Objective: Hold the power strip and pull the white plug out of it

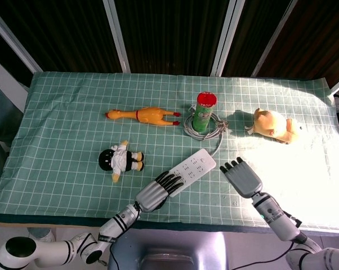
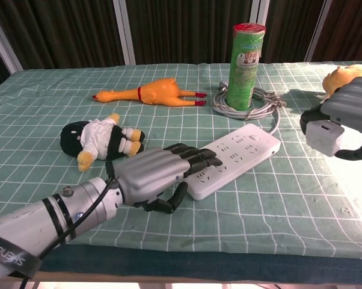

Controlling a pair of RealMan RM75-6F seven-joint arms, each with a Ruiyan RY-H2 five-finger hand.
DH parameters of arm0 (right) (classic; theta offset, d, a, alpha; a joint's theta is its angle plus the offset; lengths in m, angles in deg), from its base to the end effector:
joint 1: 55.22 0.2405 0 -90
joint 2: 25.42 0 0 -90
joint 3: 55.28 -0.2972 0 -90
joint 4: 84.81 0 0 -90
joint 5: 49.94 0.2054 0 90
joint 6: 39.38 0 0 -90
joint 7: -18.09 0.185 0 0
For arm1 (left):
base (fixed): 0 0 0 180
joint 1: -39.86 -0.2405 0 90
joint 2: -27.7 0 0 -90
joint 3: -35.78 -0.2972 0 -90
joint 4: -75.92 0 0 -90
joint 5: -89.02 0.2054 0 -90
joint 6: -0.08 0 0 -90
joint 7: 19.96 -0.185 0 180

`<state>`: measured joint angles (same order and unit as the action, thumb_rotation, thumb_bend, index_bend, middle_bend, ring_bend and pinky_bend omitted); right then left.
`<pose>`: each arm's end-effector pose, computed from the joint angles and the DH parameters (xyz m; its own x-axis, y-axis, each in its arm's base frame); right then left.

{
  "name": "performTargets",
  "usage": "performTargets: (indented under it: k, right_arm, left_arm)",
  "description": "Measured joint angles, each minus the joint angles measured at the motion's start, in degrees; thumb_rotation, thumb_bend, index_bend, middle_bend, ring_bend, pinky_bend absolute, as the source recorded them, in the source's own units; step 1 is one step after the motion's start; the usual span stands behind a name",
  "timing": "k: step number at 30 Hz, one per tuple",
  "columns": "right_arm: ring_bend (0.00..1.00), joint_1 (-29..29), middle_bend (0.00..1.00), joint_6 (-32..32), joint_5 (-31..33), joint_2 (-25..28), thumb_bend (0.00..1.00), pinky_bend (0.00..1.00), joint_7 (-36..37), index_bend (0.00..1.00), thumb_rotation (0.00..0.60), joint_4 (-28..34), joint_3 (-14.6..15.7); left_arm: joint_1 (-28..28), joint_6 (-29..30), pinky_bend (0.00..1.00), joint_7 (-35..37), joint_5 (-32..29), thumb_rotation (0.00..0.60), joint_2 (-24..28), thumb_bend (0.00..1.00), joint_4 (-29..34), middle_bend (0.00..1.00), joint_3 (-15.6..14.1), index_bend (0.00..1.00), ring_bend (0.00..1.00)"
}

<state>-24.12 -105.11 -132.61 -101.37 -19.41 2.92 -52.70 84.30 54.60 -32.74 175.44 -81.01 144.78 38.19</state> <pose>-0.2540 -0.3336 0.0416 0.8554 0.0112 0.5179 -0.4513 -0.4746 0.7557 -0.1050 0.3303 -0.1607 0.5359 0.2447 0.8081 0.6634 -0.7140 -0.2238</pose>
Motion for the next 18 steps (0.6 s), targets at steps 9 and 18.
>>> performTargets:
  k: [9,18]
  right_arm:
    - [0.26,-1.9,0.29,5.9,15.0,2.6,0.46,0.30,-20.7,0.25,0.600,2.9,2.5]
    - [0.02,-1.6,0.01,7.2,16.8,3.2,0.22,0.16,-20.5,0.00,0.600,4.6,2.7]
  left_arm:
    - [-1.4,2.8,0.03,1.8,0.9,0.565,1.7,0.61,1.1,0.00,-0.4,0.00,0.00]
    - [-3.2,6.3,0.04,3.7,1.8,0.567,4.1,0.53,2.2,0.00,-0.6,0.00,0.00]
